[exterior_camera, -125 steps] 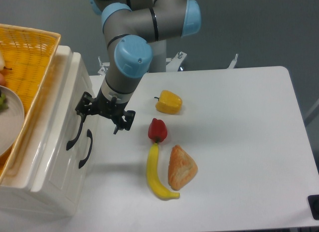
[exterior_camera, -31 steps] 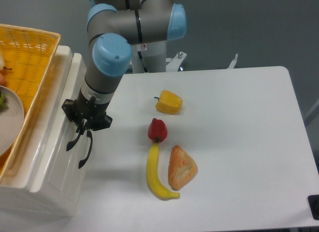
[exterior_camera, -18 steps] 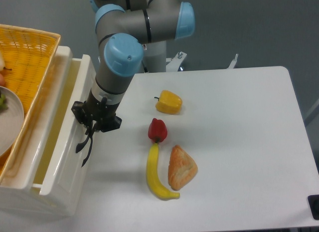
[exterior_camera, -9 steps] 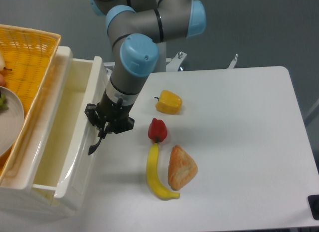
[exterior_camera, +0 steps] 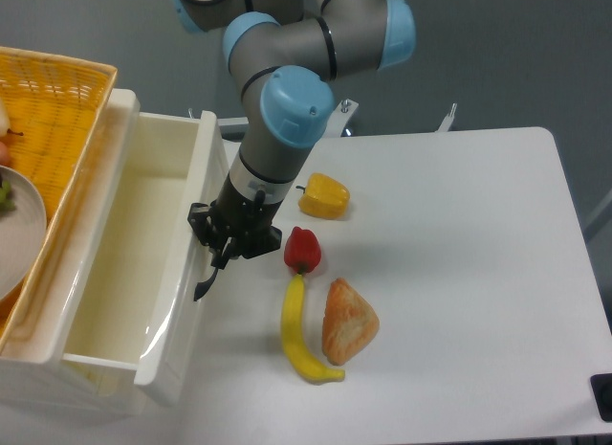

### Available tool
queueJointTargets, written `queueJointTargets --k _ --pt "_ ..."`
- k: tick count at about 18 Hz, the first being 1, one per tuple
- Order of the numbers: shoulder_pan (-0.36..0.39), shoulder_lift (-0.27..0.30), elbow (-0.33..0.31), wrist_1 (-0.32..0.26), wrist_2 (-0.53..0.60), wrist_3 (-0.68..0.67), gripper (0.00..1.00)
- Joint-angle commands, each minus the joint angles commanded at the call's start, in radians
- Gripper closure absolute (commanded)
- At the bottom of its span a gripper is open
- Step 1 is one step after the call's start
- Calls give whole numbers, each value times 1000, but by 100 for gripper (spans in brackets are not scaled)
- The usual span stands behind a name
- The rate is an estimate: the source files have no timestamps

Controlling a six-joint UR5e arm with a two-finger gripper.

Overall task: Slide the top white drawer open
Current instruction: 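Pull the handle outward, sliding the upper drawer open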

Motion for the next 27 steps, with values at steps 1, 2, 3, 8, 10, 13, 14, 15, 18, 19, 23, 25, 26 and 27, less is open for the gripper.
queueJointTargets --k 1,2,3,8,10,13,14,15,18,19,23,25,26,27 --pt "0 0 0 0 0 0 89" --pt "8 2 0 0 0 2 89" --pt "12 2 0 0 0 5 89" --pt "40 0 0 0 -2 17 89" --pt "49 0 0 -2 -3 18 89" --pt "61 0 0 0 -3 28 89" --pt "64 0 0 -2 -3 32 89" --pt "66 -2 0 -2 -3 34 89" --pt "78 0 0 -3 -3 34 89" --pt "84 0 0 -3 -3 35 89" --pt "86 -6 0 -5 -3 49 89" --pt "87 -6 0 -3 -5 49 85" --pt "89 -8 0 -3 -5 49 81" --pt "91 -8 0 -5 -5 49 79"
